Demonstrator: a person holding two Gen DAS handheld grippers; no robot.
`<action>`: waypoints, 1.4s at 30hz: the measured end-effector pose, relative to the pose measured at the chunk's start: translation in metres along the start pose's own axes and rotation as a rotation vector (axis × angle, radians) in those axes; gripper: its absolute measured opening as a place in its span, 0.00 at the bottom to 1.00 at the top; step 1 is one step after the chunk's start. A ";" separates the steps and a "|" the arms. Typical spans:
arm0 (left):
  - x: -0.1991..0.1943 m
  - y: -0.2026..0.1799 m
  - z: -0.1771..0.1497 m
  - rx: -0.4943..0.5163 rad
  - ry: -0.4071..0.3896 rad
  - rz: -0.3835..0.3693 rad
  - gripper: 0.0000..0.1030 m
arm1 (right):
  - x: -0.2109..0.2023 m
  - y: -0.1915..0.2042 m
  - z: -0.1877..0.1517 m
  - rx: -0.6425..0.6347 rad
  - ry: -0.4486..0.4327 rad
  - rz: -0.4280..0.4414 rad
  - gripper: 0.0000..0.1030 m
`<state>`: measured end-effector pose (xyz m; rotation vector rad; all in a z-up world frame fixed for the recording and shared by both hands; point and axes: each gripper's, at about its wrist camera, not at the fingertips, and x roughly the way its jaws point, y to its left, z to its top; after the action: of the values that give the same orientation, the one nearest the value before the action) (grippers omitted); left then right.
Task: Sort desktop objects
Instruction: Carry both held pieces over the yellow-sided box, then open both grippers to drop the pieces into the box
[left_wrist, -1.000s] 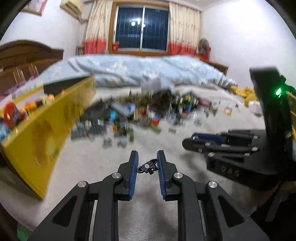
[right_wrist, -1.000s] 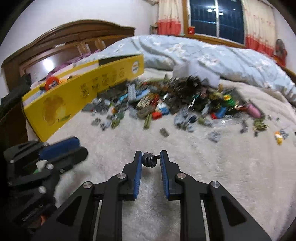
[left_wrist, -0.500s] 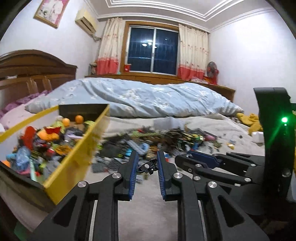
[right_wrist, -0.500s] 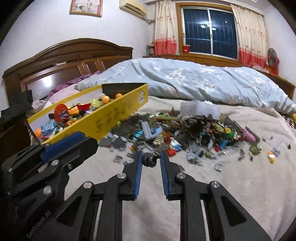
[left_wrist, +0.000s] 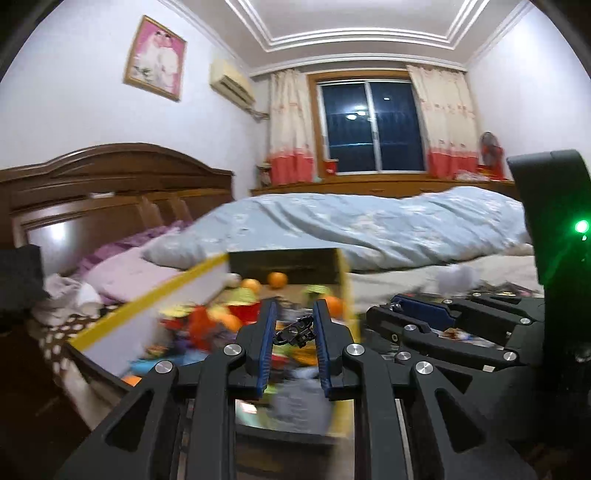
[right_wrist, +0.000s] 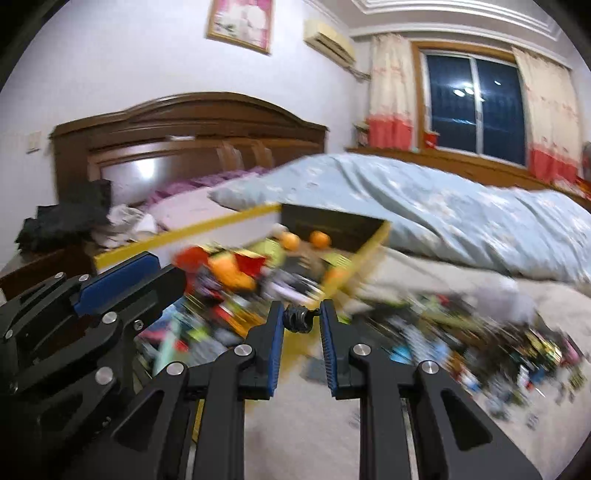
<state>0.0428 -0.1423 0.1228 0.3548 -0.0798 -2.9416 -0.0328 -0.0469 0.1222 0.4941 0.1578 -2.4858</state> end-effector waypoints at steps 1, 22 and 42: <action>0.004 0.011 -0.001 -0.007 0.011 0.012 0.21 | 0.008 0.008 0.003 -0.010 0.000 0.038 0.18; 0.083 0.054 -0.027 -0.105 0.275 0.199 0.25 | 0.072 0.034 -0.009 -0.089 0.084 0.014 0.39; 0.049 0.025 0.000 -0.167 0.159 0.129 0.26 | 0.020 -0.002 0.012 0.045 0.007 -0.084 0.42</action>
<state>0.0002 -0.1753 0.1132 0.5351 0.1569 -2.7577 -0.0527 -0.0587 0.1260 0.5248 0.1284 -2.5743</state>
